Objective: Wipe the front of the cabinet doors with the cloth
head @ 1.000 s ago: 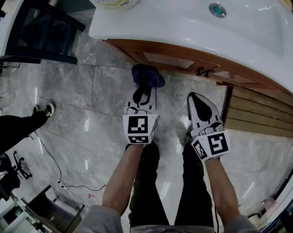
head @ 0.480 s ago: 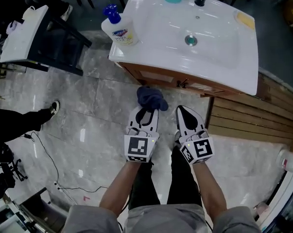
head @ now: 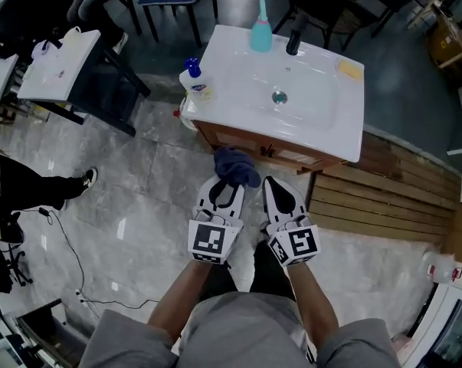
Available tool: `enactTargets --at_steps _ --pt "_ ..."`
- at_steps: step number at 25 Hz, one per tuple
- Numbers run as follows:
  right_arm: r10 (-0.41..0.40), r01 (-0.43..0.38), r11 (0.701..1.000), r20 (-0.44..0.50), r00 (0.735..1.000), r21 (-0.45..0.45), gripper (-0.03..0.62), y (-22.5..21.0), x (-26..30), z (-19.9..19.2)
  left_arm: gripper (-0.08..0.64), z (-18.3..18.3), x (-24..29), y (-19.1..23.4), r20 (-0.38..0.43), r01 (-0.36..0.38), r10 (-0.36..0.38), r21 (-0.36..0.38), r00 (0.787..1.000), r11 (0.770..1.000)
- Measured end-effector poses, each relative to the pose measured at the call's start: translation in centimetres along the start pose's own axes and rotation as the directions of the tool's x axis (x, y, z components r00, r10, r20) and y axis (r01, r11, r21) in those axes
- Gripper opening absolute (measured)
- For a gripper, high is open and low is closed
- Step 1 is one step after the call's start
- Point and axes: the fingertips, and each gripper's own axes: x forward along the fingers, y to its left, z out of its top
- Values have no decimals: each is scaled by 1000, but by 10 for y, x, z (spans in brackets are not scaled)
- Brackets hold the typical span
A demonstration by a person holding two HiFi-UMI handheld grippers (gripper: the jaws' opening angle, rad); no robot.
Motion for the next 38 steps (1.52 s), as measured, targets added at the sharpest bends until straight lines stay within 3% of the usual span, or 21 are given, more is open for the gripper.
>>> enactTargets --at_steps 9,18,27,38 --pt "16 -13 999 91 996 -36 11 30 -28 77 61 66 -38 -14 40 -10 9 19 999 1000" --pt "43 -30 996 165 985 -84 11 53 -38 128 63 119 -56 -15 101 -13 4 90 995 996" --pt "36 -11 993 207 978 -117 11 61 -39 152 62 141 -58 -13 144 -11 -5 109 989 994" --pt "40 -12 990 202 979 -137 11 62 -36 151 63 141 -58 -7 150 -19 4 96 989 995"
